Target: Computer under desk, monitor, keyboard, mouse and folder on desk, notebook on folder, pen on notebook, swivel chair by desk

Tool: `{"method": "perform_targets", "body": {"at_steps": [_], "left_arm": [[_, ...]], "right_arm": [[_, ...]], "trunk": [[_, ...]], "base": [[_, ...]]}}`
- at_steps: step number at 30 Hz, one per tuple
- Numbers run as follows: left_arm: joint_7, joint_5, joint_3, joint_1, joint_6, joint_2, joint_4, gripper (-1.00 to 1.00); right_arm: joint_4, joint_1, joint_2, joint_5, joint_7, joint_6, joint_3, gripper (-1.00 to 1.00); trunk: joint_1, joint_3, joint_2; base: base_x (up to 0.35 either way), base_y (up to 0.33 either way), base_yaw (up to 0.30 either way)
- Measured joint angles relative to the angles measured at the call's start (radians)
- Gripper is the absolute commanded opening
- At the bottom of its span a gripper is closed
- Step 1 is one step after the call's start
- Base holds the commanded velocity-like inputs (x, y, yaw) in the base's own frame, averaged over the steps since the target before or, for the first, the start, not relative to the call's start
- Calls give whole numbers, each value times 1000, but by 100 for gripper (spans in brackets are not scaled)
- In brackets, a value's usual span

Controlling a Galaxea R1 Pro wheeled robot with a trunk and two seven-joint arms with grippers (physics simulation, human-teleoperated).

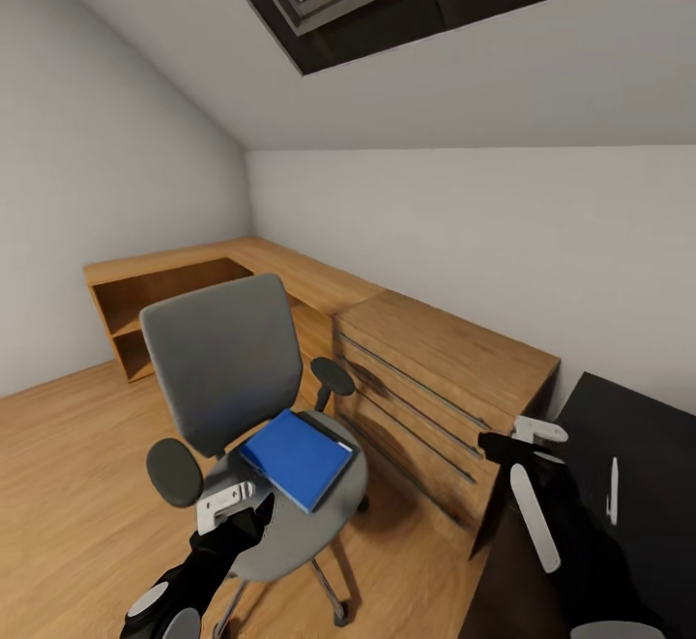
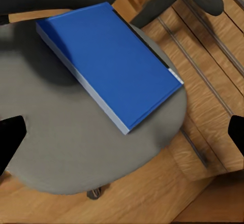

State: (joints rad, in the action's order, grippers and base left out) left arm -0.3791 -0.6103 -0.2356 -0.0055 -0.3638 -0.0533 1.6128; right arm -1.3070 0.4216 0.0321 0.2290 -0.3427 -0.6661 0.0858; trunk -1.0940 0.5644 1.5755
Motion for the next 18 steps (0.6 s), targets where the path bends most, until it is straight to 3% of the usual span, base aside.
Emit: {"method": "perform_targets", "body": {"at_steps": [14, 17, 18], "left_arm": [[-1, -5, 1, 0, 0, 0, -1, 100], [-1, -6, 2, 0, 0, 0, -1, 100], [-1, -6, 2, 0, 0, 0, -1, 100]], "right_arm": [[78, 0, -34, -8, -2, 67, -55, 100], [101, 0, -37, -8, -2, 84, -85, 100], [123, 0, -38, -7, -1, 133, -139, 100]], "trunk": [[0, 6, 0], [0, 8, 0], [0, 9, 0]], "base": [[0, 0, 277], [0, 0, 277], [0, 0, 276]]}}
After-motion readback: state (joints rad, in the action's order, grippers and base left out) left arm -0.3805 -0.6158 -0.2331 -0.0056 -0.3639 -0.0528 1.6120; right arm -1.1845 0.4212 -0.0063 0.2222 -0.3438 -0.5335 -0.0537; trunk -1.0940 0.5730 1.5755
